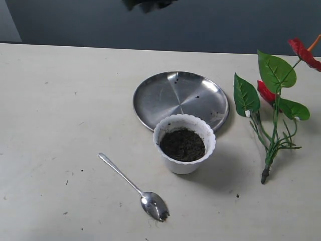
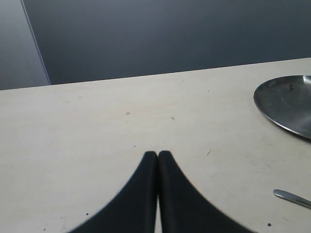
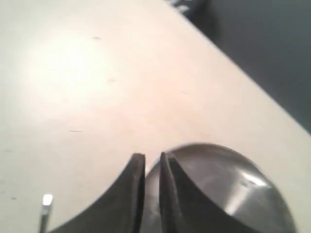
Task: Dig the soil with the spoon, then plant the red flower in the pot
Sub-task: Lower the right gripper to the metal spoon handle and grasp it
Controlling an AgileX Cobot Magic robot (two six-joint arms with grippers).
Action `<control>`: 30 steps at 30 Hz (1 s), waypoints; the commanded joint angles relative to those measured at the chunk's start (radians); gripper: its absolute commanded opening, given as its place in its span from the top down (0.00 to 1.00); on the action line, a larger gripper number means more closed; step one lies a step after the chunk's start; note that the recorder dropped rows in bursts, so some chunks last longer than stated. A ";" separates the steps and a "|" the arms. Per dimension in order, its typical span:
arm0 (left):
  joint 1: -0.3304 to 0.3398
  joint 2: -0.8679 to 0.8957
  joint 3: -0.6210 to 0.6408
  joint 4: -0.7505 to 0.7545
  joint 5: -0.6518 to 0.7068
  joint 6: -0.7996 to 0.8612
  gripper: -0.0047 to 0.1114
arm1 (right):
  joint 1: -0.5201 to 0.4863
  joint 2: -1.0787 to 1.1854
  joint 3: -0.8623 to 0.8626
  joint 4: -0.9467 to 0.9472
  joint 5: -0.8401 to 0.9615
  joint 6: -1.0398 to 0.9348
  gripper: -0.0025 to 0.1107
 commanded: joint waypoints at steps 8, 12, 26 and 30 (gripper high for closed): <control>-0.005 -0.001 -0.002 0.000 -0.013 -0.004 0.95 | 0.200 0.300 -0.073 0.043 0.202 -0.035 0.85; -0.005 -0.001 -0.002 0.000 -0.013 -0.004 0.95 | 0.224 0.364 -0.073 0.045 0.252 -0.027 0.68; -0.005 -0.001 -0.002 0.000 -0.013 -0.004 0.95 | 0.236 0.478 -0.072 0.019 0.181 -0.006 0.57; -0.005 -0.001 -0.002 -0.002 -0.013 -0.004 0.95 | 0.236 0.505 -0.072 0.017 0.181 -0.006 0.57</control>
